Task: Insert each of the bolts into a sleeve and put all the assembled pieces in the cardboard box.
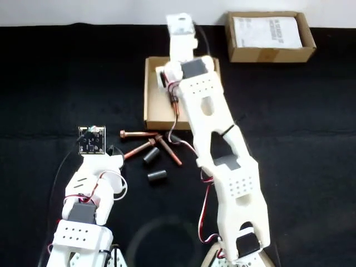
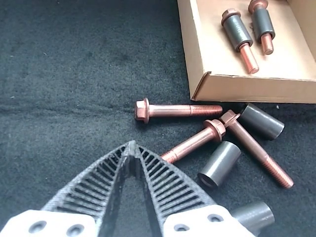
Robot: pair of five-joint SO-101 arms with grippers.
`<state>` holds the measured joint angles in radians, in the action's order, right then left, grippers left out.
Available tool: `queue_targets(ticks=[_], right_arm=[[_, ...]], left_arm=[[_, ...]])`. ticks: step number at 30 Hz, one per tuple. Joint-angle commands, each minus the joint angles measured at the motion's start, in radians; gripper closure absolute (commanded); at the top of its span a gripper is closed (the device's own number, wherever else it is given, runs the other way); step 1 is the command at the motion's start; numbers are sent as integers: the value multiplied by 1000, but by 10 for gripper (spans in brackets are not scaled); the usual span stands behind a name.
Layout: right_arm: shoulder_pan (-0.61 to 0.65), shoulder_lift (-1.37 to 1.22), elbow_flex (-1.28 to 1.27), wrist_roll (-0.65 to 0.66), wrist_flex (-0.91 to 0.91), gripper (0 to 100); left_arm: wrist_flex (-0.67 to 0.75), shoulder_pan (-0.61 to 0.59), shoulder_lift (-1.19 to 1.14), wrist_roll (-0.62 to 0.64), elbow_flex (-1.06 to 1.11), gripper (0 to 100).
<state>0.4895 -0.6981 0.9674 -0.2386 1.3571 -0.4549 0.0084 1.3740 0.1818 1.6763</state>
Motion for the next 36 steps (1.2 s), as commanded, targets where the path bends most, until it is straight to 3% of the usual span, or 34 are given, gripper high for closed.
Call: queue_targets(ticks=[1, 6, 13, 17, 23, 32, 36], right_arm=[[41, 19, 303, -69, 185, 968], [91, 16, 576, -78, 404, 984], [73, 28, 762, -78, 409, 992], [87, 140, 733, -74, 409, 993], [116, 490, 328, -72, 409, 993], [231, 1115, -648, -78, 406, 993], [191, 1342, -1026, -78, 404, 993]], left_arm=[[-3, -4, 8, 2, 27, 991], [-12, -7, 8, -2, 27, 991], [-14, -8, 8, -2, 27, 991], [-11, -30, 7, 2, 27, 991], [-9, -47, 7, 2, 27, 991], [-12, -42, 7, 2, 27, 991], [-12, -41, 8, 2, 27, 991]])
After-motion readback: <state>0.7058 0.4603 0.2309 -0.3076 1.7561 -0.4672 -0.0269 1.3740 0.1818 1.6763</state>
